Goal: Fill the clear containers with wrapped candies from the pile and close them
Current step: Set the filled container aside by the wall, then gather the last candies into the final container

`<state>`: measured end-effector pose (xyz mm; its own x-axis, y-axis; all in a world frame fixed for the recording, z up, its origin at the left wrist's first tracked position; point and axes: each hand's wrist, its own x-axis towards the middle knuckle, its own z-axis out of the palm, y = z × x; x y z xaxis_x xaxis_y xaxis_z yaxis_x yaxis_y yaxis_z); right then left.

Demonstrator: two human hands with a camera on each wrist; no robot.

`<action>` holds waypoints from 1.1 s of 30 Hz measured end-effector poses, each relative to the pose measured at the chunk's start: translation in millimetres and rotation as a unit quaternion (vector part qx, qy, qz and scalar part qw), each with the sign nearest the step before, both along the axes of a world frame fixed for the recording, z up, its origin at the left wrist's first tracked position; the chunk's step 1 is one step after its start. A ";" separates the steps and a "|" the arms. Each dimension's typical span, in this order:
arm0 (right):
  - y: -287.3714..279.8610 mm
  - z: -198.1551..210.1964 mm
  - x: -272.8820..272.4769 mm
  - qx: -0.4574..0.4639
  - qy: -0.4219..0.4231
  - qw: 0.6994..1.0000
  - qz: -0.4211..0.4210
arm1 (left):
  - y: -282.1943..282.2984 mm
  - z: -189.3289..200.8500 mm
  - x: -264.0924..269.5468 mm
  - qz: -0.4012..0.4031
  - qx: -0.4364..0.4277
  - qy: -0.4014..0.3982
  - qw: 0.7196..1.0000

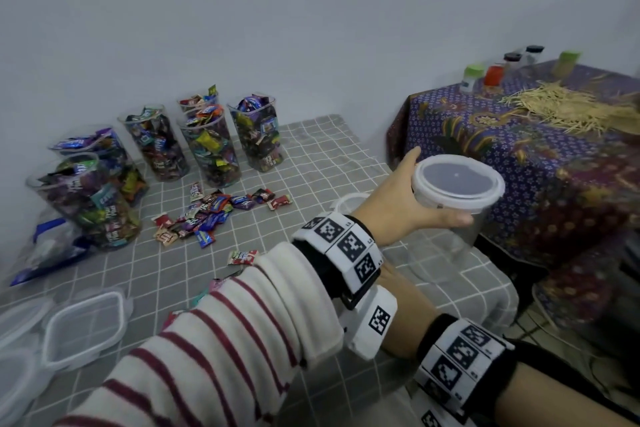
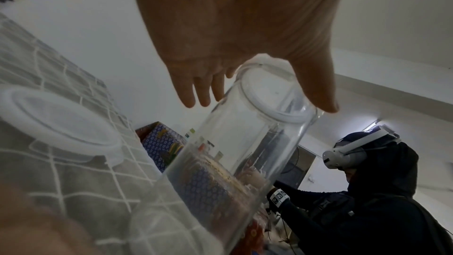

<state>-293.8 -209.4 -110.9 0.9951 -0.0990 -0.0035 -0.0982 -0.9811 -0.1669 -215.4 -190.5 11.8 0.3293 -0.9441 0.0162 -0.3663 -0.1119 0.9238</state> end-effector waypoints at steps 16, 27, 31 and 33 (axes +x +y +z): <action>7.1 7.0 -3.2 0.009 0.020 0.999 -0.044 | 42.9 5.4 17.9 0.073 -0.125 0.086 0.986; 38.3 13.1 10.3 0.004 0.038 0.997 -0.062 | 174.0 27.9 47.2 0.156 -0.146 0.032 0.976; 51.1 15.1 19.1 0.001 0.058 0.997 -0.059 | 217.9 19.8 49.8 0.196 -0.138 0.031 0.970; 57.1 16.2 23.7 0.005 0.061 0.996 -0.058 | 234.1 14.8 50.0 0.217 -0.125 0.017 0.968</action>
